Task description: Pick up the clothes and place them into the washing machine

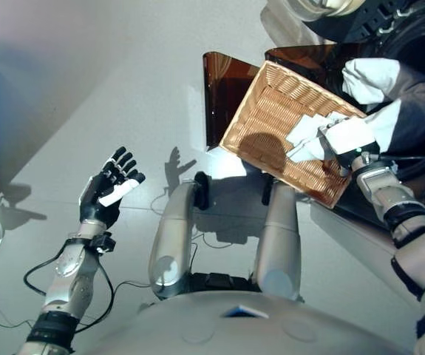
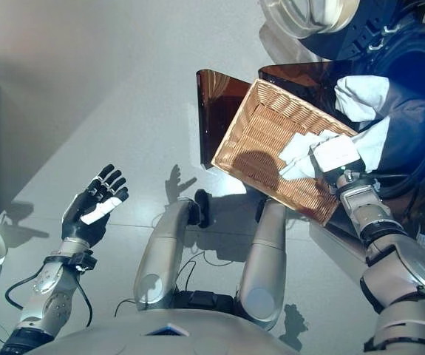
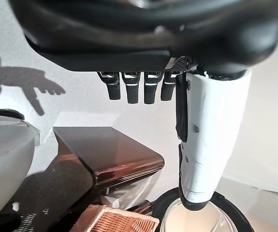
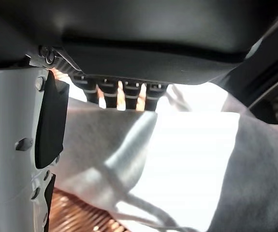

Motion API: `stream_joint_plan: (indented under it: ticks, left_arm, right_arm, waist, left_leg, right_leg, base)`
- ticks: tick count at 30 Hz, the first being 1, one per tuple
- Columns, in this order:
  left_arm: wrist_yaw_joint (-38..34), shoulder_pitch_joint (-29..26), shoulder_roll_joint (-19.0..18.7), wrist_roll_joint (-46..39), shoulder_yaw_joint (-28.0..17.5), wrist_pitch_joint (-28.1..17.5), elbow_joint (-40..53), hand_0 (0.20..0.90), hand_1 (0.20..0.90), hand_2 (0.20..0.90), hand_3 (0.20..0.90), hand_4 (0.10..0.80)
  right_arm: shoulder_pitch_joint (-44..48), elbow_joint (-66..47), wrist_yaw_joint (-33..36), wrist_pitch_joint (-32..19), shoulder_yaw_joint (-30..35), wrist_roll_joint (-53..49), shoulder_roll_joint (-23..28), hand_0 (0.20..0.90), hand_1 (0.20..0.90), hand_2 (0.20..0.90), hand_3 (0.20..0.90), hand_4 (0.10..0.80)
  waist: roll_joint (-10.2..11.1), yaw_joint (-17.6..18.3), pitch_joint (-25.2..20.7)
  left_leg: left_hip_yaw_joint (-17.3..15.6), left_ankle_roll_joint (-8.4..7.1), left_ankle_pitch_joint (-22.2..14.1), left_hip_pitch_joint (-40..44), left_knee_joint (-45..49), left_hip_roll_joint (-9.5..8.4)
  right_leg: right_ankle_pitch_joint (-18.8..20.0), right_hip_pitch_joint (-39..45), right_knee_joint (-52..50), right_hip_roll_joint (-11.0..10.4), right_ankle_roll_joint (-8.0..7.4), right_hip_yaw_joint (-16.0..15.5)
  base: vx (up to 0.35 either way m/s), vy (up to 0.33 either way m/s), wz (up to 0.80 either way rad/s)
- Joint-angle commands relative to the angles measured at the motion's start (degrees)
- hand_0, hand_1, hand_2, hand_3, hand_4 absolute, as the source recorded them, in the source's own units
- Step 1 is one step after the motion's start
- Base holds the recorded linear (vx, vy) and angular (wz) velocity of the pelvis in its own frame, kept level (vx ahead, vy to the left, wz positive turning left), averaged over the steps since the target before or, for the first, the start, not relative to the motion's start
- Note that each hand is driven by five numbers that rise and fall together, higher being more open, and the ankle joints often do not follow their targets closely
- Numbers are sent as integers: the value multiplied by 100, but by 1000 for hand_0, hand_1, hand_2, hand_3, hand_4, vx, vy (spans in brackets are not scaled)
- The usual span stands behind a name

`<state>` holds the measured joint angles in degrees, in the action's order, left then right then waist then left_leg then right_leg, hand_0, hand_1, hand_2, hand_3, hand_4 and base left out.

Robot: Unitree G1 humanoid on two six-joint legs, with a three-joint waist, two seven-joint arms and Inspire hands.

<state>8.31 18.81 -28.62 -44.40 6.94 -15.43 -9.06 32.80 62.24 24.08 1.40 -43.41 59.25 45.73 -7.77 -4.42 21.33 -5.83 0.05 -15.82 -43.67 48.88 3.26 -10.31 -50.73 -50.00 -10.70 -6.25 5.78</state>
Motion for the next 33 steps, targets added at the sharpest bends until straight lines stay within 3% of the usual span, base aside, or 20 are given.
stream_joint_plan:
  ticks: [1,11,12,13,14,26,33]
  left_arm:
    - [-8,227,-312,96,-429,-527,398,900,900,900,900,800]
    - [3,256,-300,75,-443,-535,429,900,900,900,900,800]
    - [-10,260,-305,85,-448,-536,426,900,900,900,900,800]
    - [-8,256,-315,88,-441,-536,428,900,900,900,900,800]
    - [-9,252,-326,90,-430,-535,432,900,900,900,900,800]
    - [-57,284,-405,108,-469,-526,419,900,900,900,900,800]
    - [-137,318,-314,166,-561,-546,343,900,900,900,900,800]
  right_arm:
    - [254,319,330,392,-77,162,35,900,900,900,900,800]
    - [277,526,294,442,-6,111,-64,900,900,900,900,800]
    - [277,524,286,440,0,94,-56,842,842,842,842,759]
    - [286,522,286,432,9,66,-67,606,606,606,606,590]
    - [294,528,283,429,5,48,-76,216,216,216,216,312]
    - [300,465,327,442,9,-43,-91,200,200,200,200,300]
    - [192,278,565,328,535,-766,-204,200,200,200,200,300]
  waist:
    - [-89,-61,-238]
    - [-103,-88,-234]
    - [-96,-88,-235]
    - [-93,-88,-237]
    - [-92,-92,-233]
    - [-33,-83,-277]
    - [3,-66,-303]
  left_leg:
    - [-129,-134,99,-310,81,8]
    - [-111,-128,-143,-678,730,76]
    - [-112,-131,-159,-684,752,86]
    - [-116,-130,-169,-687,760,90]
    - [-106,-130,-171,-697,773,93]
    - [-109,-117,-139,-727,734,96]
    - [-145,-108,-33,-642,515,89]
  right_leg:
    - [-445,-95,-447,123,384,-208]
    - [-704,-393,-1043,94,432,-194]
    - [-724,-398,-1070,86,437,-198]
    - [-734,-391,-1077,80,440,-203]
    - [-733,-388,-1076,78,440,-209]
    - [-688,-441,-1040,101,454,-203]
    - [-562,-404,-859,117,440,-214]
  base:
    - [0,0,0]
    - [-15,-4,2]
    - [0,0,0]
    - [0,0,0]
    - [0,0,0]
    - [-5,-2,2]
    - [-1,2,-7]
